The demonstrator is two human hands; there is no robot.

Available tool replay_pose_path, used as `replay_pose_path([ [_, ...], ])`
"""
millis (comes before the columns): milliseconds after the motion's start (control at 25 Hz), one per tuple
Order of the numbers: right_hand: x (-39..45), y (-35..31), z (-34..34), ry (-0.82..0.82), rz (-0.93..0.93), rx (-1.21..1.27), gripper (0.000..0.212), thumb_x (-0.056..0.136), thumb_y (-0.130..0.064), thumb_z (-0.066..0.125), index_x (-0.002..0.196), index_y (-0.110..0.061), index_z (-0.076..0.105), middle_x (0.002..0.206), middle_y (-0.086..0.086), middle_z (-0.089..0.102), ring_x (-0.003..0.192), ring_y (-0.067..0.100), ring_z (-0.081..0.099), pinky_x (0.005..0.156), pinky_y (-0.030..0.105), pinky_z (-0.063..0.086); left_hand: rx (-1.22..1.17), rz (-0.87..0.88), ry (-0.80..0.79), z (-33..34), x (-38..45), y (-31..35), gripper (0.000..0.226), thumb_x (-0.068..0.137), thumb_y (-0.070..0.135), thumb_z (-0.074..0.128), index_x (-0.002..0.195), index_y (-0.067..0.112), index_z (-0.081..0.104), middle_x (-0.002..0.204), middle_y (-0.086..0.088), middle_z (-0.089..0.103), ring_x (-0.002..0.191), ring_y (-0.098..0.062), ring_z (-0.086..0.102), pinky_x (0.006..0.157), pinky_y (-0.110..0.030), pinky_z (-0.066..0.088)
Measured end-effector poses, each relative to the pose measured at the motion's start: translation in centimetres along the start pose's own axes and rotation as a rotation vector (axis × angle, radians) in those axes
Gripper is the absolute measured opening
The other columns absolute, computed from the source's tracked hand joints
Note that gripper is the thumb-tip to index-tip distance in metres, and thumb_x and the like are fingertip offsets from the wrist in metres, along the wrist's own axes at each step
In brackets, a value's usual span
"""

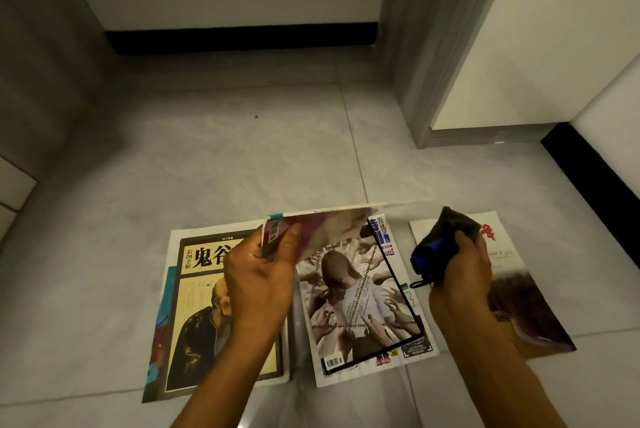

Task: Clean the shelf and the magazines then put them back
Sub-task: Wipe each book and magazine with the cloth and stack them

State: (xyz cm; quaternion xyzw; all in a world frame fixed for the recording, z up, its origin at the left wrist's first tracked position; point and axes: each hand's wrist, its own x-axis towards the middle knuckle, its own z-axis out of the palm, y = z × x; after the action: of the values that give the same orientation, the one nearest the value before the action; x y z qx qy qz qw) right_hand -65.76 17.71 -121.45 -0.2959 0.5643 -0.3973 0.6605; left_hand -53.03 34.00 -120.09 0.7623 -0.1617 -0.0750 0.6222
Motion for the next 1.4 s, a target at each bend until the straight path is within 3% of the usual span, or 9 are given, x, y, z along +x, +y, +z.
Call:
replay_pose_path([
  [80, -0.8, 0.3, -0.1, -0.116, 0.163, 0.037, 0.017, 0.1, -0.025, 0.046, 0.107, -0.026, 0.062, 0.117, 0.009, 0.064, 0.105, 0.026, 0.062, 0.088, 0.043, 0.052, 0.025, 0.0, -0.044, 1.2, -1.3, -0.6, 0.012, 0.087, 0.03, 0.066, 0.093, 0.04, 0.068, 0.088, 0.01, 0.072, 0.075, -0.002, 0.067, 0.057, -0.022, 0.056],
  [280, -2.5, 0.9, 0.8, -0.535, 0.331, -0.121, 0.031, 0.093, -0.037, 0.058, 0.118, -0.02, 0.064, 0.106, 0.012, 0.072, 0.093, 0.032, 0.071, 0.081, 0.046, 0.055, 0.528, 0.419, -0.55, 4.1, -6.5, -4.3, 0.068, 0.085, 0.023, 0.067, 0.142, 0.043, 0.036, 0.148, 0.008, 0.04, 0.134, -0.014, 0.039, 0.107, -0.039, 0.042],
  [400, -1.3, 1.2, 0.2, -0.56, 0.077, -0.392, 0.046, 0.085, -0.005, 0.061, 0.123, -0.03, 0.059, 0.103, 0.001, 0.074, 0.088, 0.024, 0.072, 0.07, 0.038, 0.059, 0.2, 0.013, -0.871, 3.5, -5.8, -4.3, 0.058, 0.086, 0.045, 0.063, 0.137, 0.053, 0.037, 0.145, 0.027, 0.027, 0.135, 0.0, 0.029, 0.109, -0.028, 0.04],
  [560, -0.7, 1.2, -0.9, -0.786, 0.236, -0.283, 0.067, 0.067, -0.007, 0.072, 0.128, -0.033, 0.056, 0.116, 0.01, 0.069, 0.098, 0.038, 0.068, 0.084, 0.056, 0.055, -0.185, -0.515, -0.506, 2.1, -2.8, -3.9, 0.039, 0.089, 0.057, 0.05, 0.127, 0.044, 0.049, 0.129, 0.016, 0.051, 0.099, 0.0, 0.057, 0.072, -0.022, 0.05],
  [720, 0.5, 0.0, -2.1, -0.863, 0.281, -0.33, 0.069, 0.064, -0.005, 0.075, 0.125, -0.033, 0.058, 0.116, 0.011, 0.069, 0.097, 0.037, 0.068, 0.072, 0.043, 0.059, -0.162, -0.824, -0.503, 1.3, -1.9, -4.7, 0.032, 0.091, 0.047, 0.056, 0.112, 0.023, 0.061, 0.09, 0.003, 0.075, 0.074, -0.013, 0.072, 0.061, -0.026, 0.052],
  [1000, 3.4, 2.6, -5.0, -0.171, -0.422, -0.818, 0.046, 0.091, -0.007, 0.06, 0.126, -0.035, 0.048, 0.122, 0.004, 0.06, 0.103, 0.027, 0.062, 0.08, 0.045, 0.055, 0.283, -0.529, -0.351, 1.7, -2.4, -9.8, 0.035, 0.086, 0.018, 0.07, 0.109, 0.028, 0.045, 0.111, 0.004, 0.063, 0.083, -0.011, 0.063, 0.073, -0.032, 0.057],
  [1160, 3.7, 6.4, -3.4, -0.331, -0.563, -0.827, 0.06, 0.09, -0.025, 0.065, 0.134, -0.044, 0.03, 0.131, -0.003, 0.053, 0.111, 0.019, 0.058, 0.088, 0.041, 0.053, 0.388, -0.344, -0.462, 2.0, -3.5, -11.0, 0.04, 0.089, 0.027, 0.066, 0.123, 0.031, 0.045, 0.111, 0.017, 0.053, 0.097, -0.011, 0.064, 0.081, -0.033, 0.057],
  [1280, 3.5, 12.1, -2.9, -0.408, -0.649, -1.259, 0.049, 0.096, -0.057, 0.037, 0.14, -0.036, 0.036, 0.144, 0.0, 0.047, 0.132, 0.024, 0.044, 0.108, 0.043, 0.037, 0.424, -0.316, -0.567, 2.1, -3.5, -12.0, 0.064, 0.091, 0.033, 0.062, 0.144, 0.038, 0.025, 0.119, 0.015, 0.053, 0.101, -0.009, 0.062, 0.073, -0.02, 0.053],
  [1400, 2.0, 16.5, -3.3, -0.576, -0.835, -1.502, 0.05, 0.099, -0.05, 0.024, 0.14, -0.027, 0.042, 0.146, 0.002, 0.047, 0.135, 0.026, 0.043, 0.11, 0.049, 0.033, 0.608, -0.317, -0.656, 2.3, -2.8, -12.5, 0.072, 0.095, 0.029, 0.057, 0.151, 0.034, 0.013, 0.141, 0.002, 0.046, 0.117, -0.017, 0.056, 0.091, -0.031, 0.051],
])
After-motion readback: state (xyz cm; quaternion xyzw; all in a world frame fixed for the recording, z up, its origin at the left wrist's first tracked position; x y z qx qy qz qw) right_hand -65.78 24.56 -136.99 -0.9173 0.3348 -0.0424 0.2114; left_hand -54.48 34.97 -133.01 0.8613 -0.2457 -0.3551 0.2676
